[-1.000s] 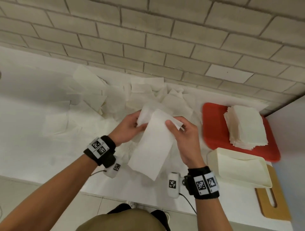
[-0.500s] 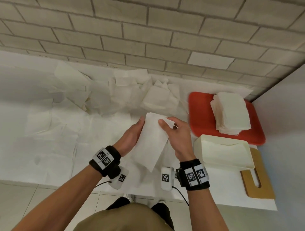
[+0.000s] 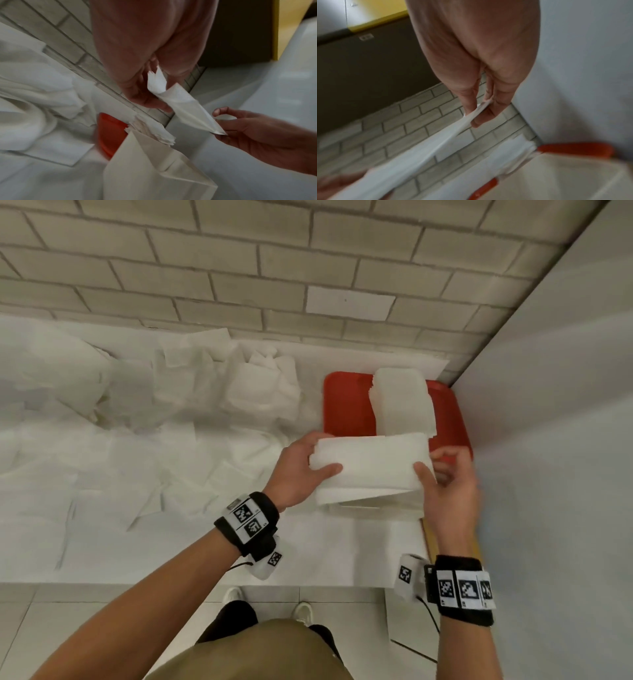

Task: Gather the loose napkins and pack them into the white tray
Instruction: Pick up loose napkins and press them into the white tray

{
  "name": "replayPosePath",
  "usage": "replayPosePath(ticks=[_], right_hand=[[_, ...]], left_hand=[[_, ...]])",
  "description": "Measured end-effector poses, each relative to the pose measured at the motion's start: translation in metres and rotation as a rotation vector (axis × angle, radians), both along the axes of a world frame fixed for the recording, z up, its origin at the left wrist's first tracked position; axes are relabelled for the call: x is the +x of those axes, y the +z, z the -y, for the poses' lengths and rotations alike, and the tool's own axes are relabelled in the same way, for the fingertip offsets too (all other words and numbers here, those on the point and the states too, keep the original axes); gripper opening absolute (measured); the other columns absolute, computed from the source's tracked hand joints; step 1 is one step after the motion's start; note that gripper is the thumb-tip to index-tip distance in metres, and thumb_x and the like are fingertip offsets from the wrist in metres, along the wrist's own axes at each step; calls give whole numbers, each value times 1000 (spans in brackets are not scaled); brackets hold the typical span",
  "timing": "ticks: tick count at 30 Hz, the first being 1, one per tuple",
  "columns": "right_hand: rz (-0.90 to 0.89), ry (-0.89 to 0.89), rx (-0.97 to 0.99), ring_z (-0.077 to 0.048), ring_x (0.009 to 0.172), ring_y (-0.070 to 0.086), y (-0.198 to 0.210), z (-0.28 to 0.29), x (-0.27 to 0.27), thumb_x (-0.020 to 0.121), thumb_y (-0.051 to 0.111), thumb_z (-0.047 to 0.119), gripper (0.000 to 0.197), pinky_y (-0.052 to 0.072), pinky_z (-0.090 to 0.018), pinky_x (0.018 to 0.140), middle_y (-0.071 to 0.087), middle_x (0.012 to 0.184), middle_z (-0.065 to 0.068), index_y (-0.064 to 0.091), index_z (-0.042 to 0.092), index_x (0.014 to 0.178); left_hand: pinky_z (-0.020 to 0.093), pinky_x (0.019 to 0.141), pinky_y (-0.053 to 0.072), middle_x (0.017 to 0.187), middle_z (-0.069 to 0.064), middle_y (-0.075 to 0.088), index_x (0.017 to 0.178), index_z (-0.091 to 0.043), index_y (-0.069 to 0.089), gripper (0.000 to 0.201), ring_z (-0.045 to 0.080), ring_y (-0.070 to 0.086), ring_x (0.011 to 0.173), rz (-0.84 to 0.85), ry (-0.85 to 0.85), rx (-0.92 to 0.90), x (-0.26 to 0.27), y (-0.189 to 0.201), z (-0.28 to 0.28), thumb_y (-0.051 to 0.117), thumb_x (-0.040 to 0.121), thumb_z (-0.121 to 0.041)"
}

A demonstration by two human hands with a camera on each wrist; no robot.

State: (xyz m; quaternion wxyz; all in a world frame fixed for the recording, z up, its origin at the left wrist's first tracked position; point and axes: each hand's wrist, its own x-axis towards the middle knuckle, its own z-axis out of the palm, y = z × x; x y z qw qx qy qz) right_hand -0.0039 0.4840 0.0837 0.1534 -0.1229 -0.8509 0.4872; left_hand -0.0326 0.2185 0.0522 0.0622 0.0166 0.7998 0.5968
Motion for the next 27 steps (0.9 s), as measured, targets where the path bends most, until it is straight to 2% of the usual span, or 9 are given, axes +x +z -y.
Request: replayPosePath(ticks=[2,4,7,11,14,17,19,22,27], right_hand=[[34,6,173,-13,86,70,-10,-26,-1,97,77,5,30,56,-26,80,72,98,10,62,30,108],[72,46,349,-18,84,69,-24,-41,-6,97,72,-1,28,53,-25,76,72,98,-1,67,25,105],[185,128,617,-29,82,69,-46,-43,-16,94,65,-10,26,58,-37,70,70,97,-12,73,14,103],[423,153,877,-32,92,73,-50,-28,-18,100,66,6,16,49,-30,67,73,102,-15,70,8,116],[493,139,909,-34,98,74,-45,-17,-23,106,58,16,16,42,-28,67,73,104,-17,65,4,114],[648,225,908,-34,110,68,-53,-8,-37,107,45,14,25,42,-32,74,66,121,-18,61,1,121],[680,238,887,-39,115,65,-56,-2,-48,105,46,12,28,48,-37,82,62,126,-23,59,-2,126],[752,225,825,-43,116,65,-55,-1,-60,105,51,13,26,46,-39,80,64,124,-24,62,-2,124],[943,313,801,-37,123,64,-70,-1,-63,110,45,32,43,47,-35,92,68,136,-21,64,-1,129]], left_hand=[[16,80,53,104,-16,71,128,-32,62,46,-1,67,89,-79,7,-62,-5,-6,-27,85,89,-23],[7,76,46,104,-15,66,134,-26,58,50,-1,62,84,-127,1,-155,-8,-11,-48,82,90,-17],[23,84,50,118,2,65,138,-24,52,55,18,62,95,-122,-96,-303,-8,-26,-67,76,92,-8],[35,94,51,133,8,56,145,-19,48,64,28,58,113,-171,-197,-503,-2,-43,-68,74,88,-2],[44,95,53,138,7,52,142,-16,53,59,29,52,114,-253,-140,-635,1,-48,-59,78,88,-12],[47,91,56,143,5,46,140,-16,53,56,30,54,112,-188,-132,-659,4,-53,-52,79,90,-21],[46,91,58,145,3,41,139,-15,54,52,30,58,112,-154,-142,-632,5,-55,-51,77,93,-23],[44,90,59,148,4,38,139,-10,54,48,30,64,106,-133,-138,-615,6,-55,-51,74,96,-19],[45,90,57,149,6,37,137,-4,53,46,33,66,96,-139,-138,-605,8,-58,-46,71,101,-25]])
